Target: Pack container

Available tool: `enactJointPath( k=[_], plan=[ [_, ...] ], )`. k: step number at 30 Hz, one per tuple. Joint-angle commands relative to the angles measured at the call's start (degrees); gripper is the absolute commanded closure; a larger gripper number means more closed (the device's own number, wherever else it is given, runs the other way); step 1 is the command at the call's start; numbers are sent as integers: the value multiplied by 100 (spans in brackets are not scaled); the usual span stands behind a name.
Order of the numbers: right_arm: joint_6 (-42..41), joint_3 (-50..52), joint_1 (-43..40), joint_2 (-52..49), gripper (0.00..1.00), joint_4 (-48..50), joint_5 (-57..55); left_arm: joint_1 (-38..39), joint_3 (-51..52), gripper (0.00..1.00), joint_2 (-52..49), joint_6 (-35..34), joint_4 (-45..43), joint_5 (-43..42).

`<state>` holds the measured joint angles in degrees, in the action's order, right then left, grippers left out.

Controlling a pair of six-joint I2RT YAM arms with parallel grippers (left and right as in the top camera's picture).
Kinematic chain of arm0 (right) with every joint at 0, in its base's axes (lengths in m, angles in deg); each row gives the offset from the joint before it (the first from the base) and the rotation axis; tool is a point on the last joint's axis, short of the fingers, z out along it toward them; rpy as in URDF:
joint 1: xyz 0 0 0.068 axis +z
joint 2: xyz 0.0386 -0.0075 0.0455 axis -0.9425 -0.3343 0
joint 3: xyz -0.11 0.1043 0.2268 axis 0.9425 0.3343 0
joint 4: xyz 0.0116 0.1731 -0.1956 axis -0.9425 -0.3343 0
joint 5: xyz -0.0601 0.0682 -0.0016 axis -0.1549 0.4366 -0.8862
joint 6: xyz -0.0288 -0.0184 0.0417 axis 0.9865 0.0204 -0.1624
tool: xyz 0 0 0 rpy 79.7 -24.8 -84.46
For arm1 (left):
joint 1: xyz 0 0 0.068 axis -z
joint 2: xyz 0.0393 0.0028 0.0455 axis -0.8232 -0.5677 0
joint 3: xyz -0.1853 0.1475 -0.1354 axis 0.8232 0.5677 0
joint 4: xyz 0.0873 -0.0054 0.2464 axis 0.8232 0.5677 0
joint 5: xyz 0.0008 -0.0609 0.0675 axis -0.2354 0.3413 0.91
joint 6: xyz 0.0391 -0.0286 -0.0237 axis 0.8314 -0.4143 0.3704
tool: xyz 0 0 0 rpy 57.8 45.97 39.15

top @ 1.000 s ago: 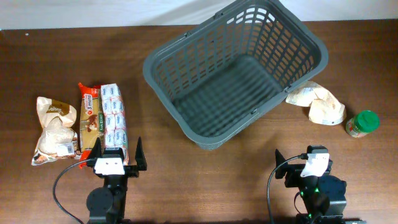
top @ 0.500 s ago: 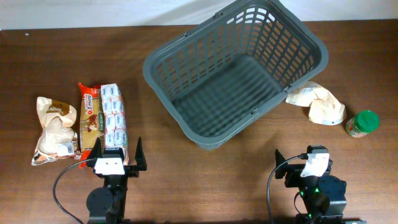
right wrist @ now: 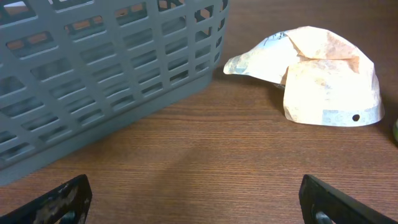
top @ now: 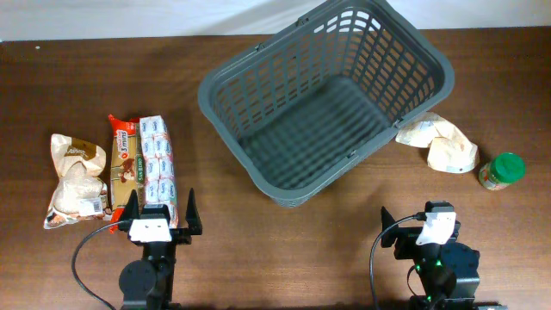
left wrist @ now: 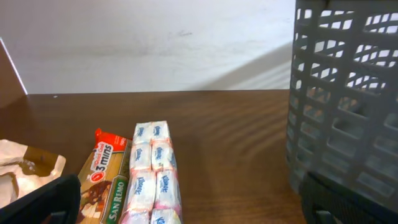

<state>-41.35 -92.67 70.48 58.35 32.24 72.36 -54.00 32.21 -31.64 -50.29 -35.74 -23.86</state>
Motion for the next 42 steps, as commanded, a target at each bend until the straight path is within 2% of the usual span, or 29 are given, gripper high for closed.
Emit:
enactJointPath(
  k=[1,3,8,10,14,16,18,21,27,32,34,38,40,42],
  plan=[
    [-2,42,-42,68,1,15,-52,-20,26,1,48,7,74,63],
    [-2,42,-42,68,1,15,-52,-20,22,1,48,7,118,-223],
    [-11,44,-42,68,1,175,-2,-20,-127,1,48,2,197,-1545],
    [-92,44,-42,68,1,184,341,-20,-297,1,48,-243,378,-1897],
    [-90,11,-42,68,1,188,848,-20,-929,1,44,-527,1307,-1947],
    [-90,-129,-42,61,1,184,1244,-20,-1344,1,2,-522,1864,-1762],
    [-87,-595,-39,-61,1,136,1493,-20,-2179,1,-236,-496,2579,-1329],
    [-70,-1434,-42,-498,1,-146,1397,-20,-3156,1,-704,-476,3005,-1025],
    [-9,-3847,-42,-2245,1,-1335,647,-20,-5176,1,-2153,-37,3967,-730],
    [1447,-6295,-42,-4030,1,-2723,538,-20,-7154,1,-3873,-28,5519,-813],
    [1792,-7357,-42,-4756,1,-3307,516,-20,-8037,1,-4629,-26,6218,-861],
    [1475,-8907,-42,-5757,1,-4251,555,-20,-9499,1,-5759,-28,7300,-927],
    [1158,-9444,-37,-6122,1,-4736,588,-20,-10118,1,-6199,-28,7744,-750],
    [846,-9654,-37,-6312,1,-4833,909,-20,-10515,1,-6485,-57,7962,-997]
  ],
)
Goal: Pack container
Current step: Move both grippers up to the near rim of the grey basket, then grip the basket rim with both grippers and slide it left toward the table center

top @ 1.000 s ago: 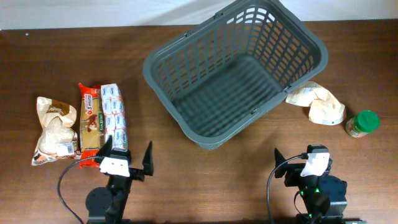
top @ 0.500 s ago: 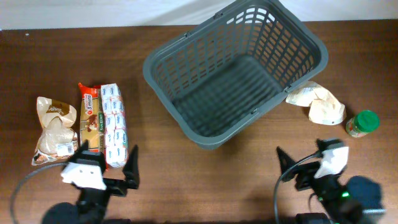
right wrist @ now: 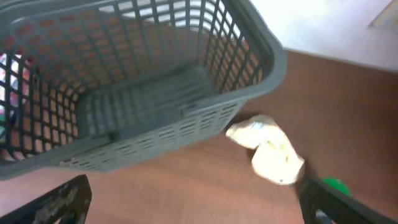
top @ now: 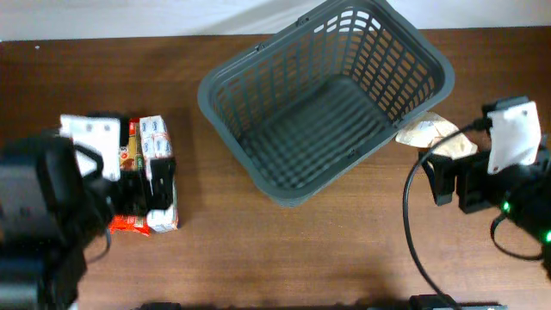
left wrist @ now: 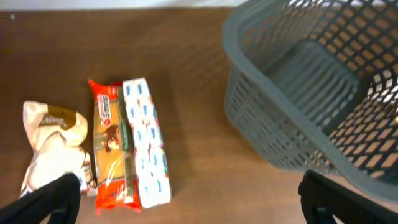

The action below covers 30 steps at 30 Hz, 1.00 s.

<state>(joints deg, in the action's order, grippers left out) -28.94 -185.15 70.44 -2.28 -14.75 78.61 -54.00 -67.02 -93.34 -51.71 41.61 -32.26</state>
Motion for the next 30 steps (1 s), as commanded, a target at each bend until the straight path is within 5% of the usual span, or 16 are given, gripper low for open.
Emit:
enactJointPath(
  k=[1,5,6,7,8,10,12,15,18,30],
  plan=[
    [-481,-424,-33,-293,1,-125,442,-20,-710,1,-400,87,278,-330],
    [-636,-424,-37,-450,2,199,675,-20,-824,1,-560,83,190,-1082],
    [-741,-424,-37,-483,11,275,675,-20,-824,10,-573,85,136,-1294],
    [-901,-424,-37,-531,18,402,675,-20,-824,48,-592,85,107,-1519],
    [-1005,-424,-37,-577,23,505,675,-17,-826,71,-612,85,105,-1744],
    [-1211,-424,-37,-704,29,743,675,39,-826,97,-662,76,164,-2004],
    [-1423,-437,-35,-892,42,931,678,219,-824,98,-708,24,295,-2011],
    [-1639,-584,-35,-1322,81,968,682,647,-824,98,-756,26,485,-1707],
    [-1637,-841,-37,-1801,96,811,678,1279,-824,98,-769,26,669,-868],
    [-1657,-1202,-37,-3088,96,872,675,3840,-824,98,-1021,70,800,72]
  ],
)
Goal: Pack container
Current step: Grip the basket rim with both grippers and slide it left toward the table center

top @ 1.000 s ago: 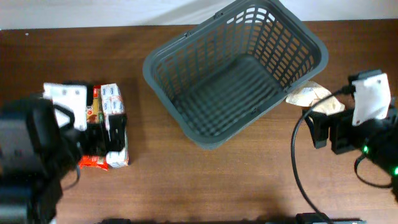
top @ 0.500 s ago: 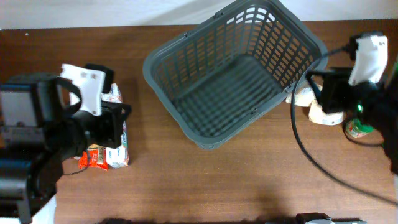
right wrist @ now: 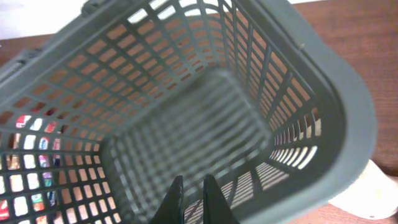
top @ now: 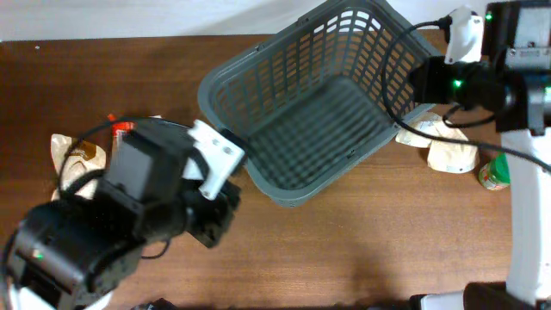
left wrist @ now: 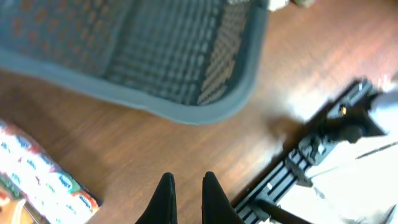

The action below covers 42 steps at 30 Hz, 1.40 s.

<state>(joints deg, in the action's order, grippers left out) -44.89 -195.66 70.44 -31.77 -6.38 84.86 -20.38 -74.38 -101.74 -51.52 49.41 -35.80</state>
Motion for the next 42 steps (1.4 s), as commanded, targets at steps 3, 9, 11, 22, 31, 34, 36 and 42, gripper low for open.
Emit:
enactJointPath(
  k=[3,9,11,22,31,34,36,42],
  plan=[
    [-57,-151,-37,-315,96,37,46,1036,-87,98,-483,50,46,769],
    [-59,-149,-42,-564,96,31,-105,1700,-87,98,-1325,341,35,1182],
    [-59,-149,-42,-625,96,-2,-103,1790,-87,98,-1596,387,42,1145],
    [-57,-144,-42,-721,96,-317,-601,1882,-87,98,-2472,1217,-46,396],
    [-33,-144,-42,-767,96,-841,-723,1864,-83,98,-2518,1276,-129,750],
    [-33,-144,-42,-767,96,-1023,-723,1762,-74,98,-2518,1276,-129,894],
    [-33,-144,-42,-767,96,-1130,-723,1561,-63,98,-2518,1276,-116,896],
    [-31,-144,-35,-767,96,-1351,-723,1038,-59,98,-2518,1279,-107,901]
  ],
)
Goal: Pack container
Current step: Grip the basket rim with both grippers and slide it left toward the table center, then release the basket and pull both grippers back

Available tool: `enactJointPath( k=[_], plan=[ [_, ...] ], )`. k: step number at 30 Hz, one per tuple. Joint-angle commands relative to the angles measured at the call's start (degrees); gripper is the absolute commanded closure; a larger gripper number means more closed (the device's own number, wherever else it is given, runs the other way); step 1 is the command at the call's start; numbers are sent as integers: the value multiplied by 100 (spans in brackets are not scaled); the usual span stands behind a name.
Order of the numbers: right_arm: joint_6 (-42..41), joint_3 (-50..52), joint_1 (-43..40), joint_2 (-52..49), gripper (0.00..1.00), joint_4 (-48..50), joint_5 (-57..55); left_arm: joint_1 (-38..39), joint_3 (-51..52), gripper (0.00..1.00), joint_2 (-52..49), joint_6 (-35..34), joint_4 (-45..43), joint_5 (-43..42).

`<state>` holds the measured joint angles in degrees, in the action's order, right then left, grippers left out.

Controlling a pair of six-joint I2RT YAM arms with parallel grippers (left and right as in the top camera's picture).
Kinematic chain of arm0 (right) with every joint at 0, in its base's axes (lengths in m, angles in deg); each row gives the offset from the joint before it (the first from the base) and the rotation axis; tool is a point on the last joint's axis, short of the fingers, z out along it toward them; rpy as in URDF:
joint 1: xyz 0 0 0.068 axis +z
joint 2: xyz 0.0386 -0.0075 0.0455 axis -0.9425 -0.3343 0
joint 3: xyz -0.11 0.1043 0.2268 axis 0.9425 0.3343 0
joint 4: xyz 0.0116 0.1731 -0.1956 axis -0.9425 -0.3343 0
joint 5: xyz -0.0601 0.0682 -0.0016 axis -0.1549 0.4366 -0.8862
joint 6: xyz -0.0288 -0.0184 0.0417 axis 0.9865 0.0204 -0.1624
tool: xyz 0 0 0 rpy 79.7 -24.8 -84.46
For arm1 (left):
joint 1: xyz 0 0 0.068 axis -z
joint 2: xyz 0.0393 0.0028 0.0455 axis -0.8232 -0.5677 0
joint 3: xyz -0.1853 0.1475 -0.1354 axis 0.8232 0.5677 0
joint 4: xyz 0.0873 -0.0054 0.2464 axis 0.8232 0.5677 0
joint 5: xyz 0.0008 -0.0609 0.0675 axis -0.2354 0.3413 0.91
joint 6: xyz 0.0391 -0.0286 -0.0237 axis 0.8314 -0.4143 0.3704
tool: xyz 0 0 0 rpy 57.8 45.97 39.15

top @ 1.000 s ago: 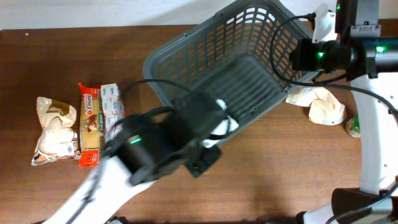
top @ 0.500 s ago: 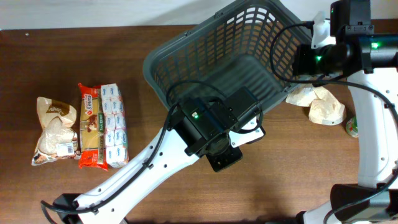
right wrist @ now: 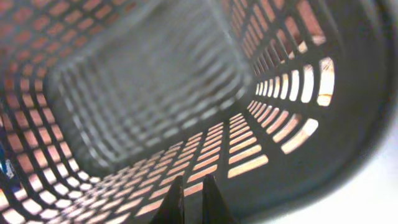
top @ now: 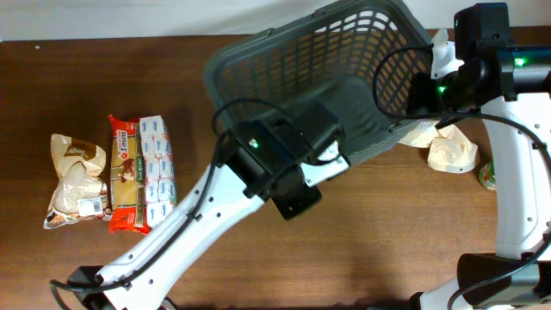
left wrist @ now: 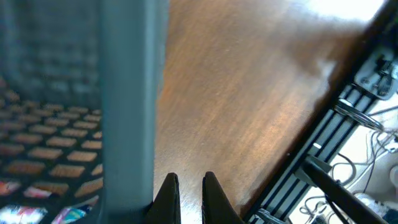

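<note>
The grey mesh basket [top: 344,60] stands at the back middle and looks tipped, its near side raised. My left gripper [left wrist: 186,186] is shut with nothing in it, just right of the basket's rim [left wrist: 127,93], over bare table. My right gripper [right wrist: 191,188] is shut too and points into the basket [right wrist: 155,81] from its right end. On the left lie a brown-and-white bag [top: 73,179], a red pasta packet [top: 126,172] and a tissue pack [top: 158,160]. To the basket's right is a white bag [top: 449,151]. A green-lidded jar [top: 487,176] is half hidden.
My left arm [top: 207,215] crosses the table from the front left to the basket's near corner. The right arm [top: 516,172] runs along the right edge. A black rack [left wrist: 348,143] shows beyond the table edge in the left wrist view.
The left arm has reached further right, up against the basket's near rim. The right gripper is lower, closer to the basket's inside. The basket now looks tipped and shifted back. Both grippers stay shut.
Both arms rested at the front edge with wide-open grippers, the basket flat at the back. Then they were raised over the left items and the right bag. Then both grippers were shut near the basket, and now they are at its rim and mouth.
</note>
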<state>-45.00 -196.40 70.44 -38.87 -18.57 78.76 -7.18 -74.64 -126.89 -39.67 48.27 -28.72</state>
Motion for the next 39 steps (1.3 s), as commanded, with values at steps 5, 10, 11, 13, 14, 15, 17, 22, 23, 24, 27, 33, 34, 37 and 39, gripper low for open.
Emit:
enactJointPath(
  k=[5,10,11,13,14,15,17,22,23,24,27,33,34,37,39],
  plan=[
    [42,-70,-35,-57,96,-372,-109,-647,-33,98,-2,98,61,363],
    [42,-70,-35,-50,96,-616,-96,-861,-33,98,-2,96,63,535],
    [39,-70,-35,-50,96,-667,-96,-916,-33,98,-2,96,57,557],
    [39,-70,-35,-50,96,-748,-96,-1019,-33,98,-2,96,42,592],
    [39,-70,-35,-50,96,-769,-94,-1075,-33,98,-2,98,37,599],
    [39,-70,-35,-48,96,-789,-94,-1132,-33,98,-2,96,31,595],
    [39,-70,-35,-39,96,-800,-94,-1233,-33,98,-2,94,44,592],
    [37,-76,-37,42,96,-575,-92,-1276,-37,98,22,90,170,566],
    [35,-79,-37,85,96,-437,-90,-1276,-46,98,55,90,243,492],
    [35,-87,-37,136,96,-282,-92,-1276,-59,98,90,79,297,420],
    [37,-201,-44,264,96,138,-96,-1276,-175,98,267,-46,509,234],
    [-31,-876,-245,396,96,802,-96,-1300,-654,95,933,-302,629,306],
    [-28,-1008,-326,396,96,879,-103,-1325,-719,92,1064,-299,610,348],
    [-120,-1139,-675,396,96,1064,-151,-1491,-846,76,1491,-302,562,614],
    [-376,-1126,-990,345,96,1045,-247,-1663,-846,74,1718,-302,577,776]
  ],
)
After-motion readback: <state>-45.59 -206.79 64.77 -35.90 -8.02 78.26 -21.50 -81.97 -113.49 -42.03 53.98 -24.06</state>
